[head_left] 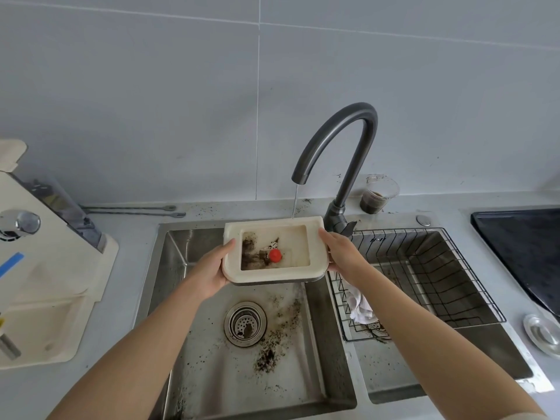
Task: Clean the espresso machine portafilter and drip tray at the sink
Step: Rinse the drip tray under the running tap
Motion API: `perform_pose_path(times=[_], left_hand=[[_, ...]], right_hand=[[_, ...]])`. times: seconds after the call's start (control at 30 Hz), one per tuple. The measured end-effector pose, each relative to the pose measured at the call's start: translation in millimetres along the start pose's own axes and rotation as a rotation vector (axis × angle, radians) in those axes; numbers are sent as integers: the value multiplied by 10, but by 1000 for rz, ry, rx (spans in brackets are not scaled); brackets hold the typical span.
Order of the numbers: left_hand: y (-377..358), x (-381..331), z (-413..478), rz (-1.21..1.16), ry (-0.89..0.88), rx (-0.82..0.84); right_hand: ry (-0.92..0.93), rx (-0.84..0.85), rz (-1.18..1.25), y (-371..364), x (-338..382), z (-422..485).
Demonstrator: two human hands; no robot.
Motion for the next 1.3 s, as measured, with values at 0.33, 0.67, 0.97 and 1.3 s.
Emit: perform_pose_path(times=[0.33, 0.67, 0.97, 1.3], left_hand=[[-188, 52, 73, 41, 55, 34], [-377, 137, 149, 101, 92, 60], [-488, 58, 138, 159, 71, 116], [-362, -180, 100, 248, 0, 98]], right_hand=[[8, -65, -28, 210, -9, -28], [0, -132, -18, 438, -55, -78], [42, -126, 32, 467, -24, -66], [186, -79, 2, 316, 163, -36]])
Point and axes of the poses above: each hand's wrist, its own z-axis towards the middle knuckle, its own y-axis out of the back of the hand, x = y × z, the point moved 10 cm from there along z, towards the middle knuckle, and after that the axes turned 3 degrees about -z, right-handed, at the moved point
